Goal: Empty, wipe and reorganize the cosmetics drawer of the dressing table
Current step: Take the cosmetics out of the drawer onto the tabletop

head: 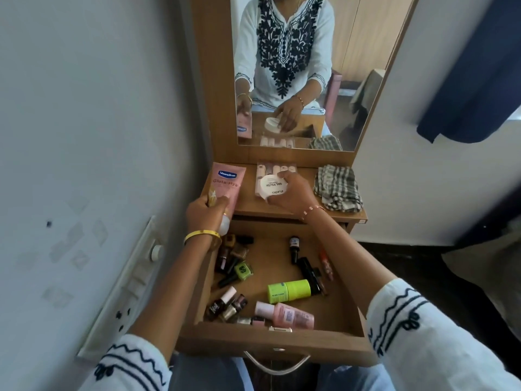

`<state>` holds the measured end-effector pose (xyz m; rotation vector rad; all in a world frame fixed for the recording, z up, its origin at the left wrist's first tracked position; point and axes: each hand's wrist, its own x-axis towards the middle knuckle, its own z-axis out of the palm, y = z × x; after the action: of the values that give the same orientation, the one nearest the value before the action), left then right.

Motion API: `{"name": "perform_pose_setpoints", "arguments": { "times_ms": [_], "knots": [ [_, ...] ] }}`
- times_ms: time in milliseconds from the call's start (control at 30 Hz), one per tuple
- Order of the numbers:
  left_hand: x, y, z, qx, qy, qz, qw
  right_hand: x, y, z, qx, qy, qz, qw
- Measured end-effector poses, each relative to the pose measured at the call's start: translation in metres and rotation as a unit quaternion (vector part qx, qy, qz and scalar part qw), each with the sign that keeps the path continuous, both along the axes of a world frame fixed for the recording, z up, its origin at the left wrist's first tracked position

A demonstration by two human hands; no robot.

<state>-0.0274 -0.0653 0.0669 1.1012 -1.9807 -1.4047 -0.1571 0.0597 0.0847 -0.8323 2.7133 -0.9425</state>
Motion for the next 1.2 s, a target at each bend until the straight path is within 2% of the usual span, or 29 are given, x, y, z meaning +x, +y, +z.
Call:
{"name": "perform_pose_setpoints", "arguments": {
  "times_ms": [200, 467, 833, 1000, 1100, 1200],
  "knots": [
    [-0.026, -0.008, -0.003, -0.045, -0.068, -0.010, 0.997, -0.026, -0.016, -0.009, 0.076, 0.060, 0.003, 0.995],
    [-0.057, -0.024, -0.004, -0.114, -0.124, 0.012, 0.986, -0.045, -0.031, -0.017, 0.015, 0.058, -0.041, 0.997],
    [-0.068, -0.030, -0.014, -0.150, -0.152, 0.018, 0.977, -0.052, -0.033, -0.025, 0.005, 0.081, -0.039, 0.996],
    [-0.057, -0.029, -0.009, -0.172, -0.107, 0.026, 0.979, -0.036, -0.021, -0.021, -0.045, 0.107, -0.044, 0.992],
    [-0.033, -0.011, -0.009, -0.237, -0.020, 0.025, 0.971, -0.010, -0.005, -0.021, -0.102, 0.104, -0.049, 0.988],
    [-0.002, 0.013, -0.020, -0.323, 0.041, -0.016, 0.945, 0.022, 0.016, -0.026, -0.111, 0.080, -0.035, 0.990]
  ]
}}
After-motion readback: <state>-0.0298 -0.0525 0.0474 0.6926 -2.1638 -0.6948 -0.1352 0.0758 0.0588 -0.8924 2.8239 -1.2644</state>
